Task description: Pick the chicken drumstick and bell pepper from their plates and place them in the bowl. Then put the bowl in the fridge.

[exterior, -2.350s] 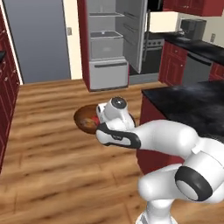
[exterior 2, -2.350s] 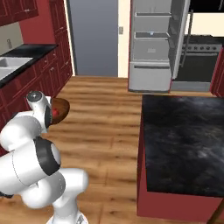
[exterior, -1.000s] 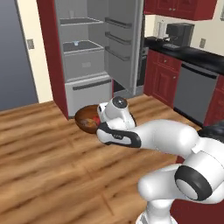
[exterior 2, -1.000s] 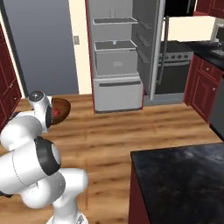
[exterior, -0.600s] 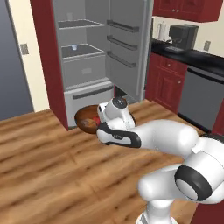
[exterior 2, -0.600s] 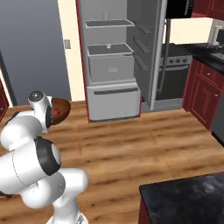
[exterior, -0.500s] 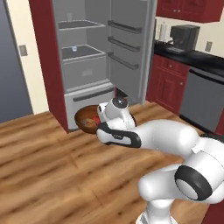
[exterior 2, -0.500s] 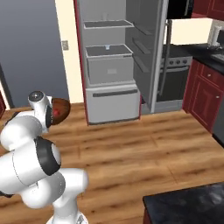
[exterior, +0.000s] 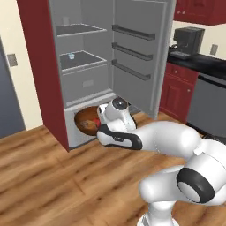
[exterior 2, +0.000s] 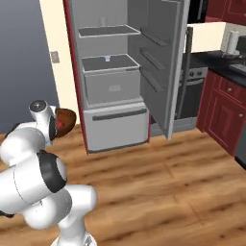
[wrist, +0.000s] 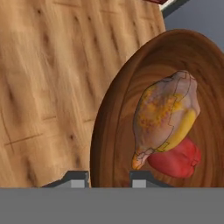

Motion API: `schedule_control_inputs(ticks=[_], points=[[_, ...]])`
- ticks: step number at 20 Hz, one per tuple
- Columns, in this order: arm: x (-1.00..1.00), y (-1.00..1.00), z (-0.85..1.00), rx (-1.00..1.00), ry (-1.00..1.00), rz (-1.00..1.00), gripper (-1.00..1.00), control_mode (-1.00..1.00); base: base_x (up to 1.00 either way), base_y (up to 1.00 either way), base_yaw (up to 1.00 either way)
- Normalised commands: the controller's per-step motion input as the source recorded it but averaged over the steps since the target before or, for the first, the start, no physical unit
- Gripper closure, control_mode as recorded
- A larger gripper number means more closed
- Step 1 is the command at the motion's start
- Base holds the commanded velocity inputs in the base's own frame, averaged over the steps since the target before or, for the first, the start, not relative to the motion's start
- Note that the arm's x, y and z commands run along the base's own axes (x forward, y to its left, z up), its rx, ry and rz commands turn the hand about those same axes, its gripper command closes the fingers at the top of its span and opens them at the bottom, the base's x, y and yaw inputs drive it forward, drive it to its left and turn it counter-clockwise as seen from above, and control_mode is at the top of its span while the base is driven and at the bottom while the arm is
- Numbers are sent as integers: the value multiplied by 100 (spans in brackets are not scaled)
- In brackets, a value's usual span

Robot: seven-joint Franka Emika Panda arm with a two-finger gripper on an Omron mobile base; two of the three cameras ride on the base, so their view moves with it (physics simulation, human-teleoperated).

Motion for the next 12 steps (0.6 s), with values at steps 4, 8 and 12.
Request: schedule_control_inputs(ticks=[4,8,12], points=[[0,0,0,0,0,0,100,100,83,35,-29],[0,0,0,0,0,0,100,100,91,27,-17],[0,0,0,0,0,0,100,100,92,-7,-1]])
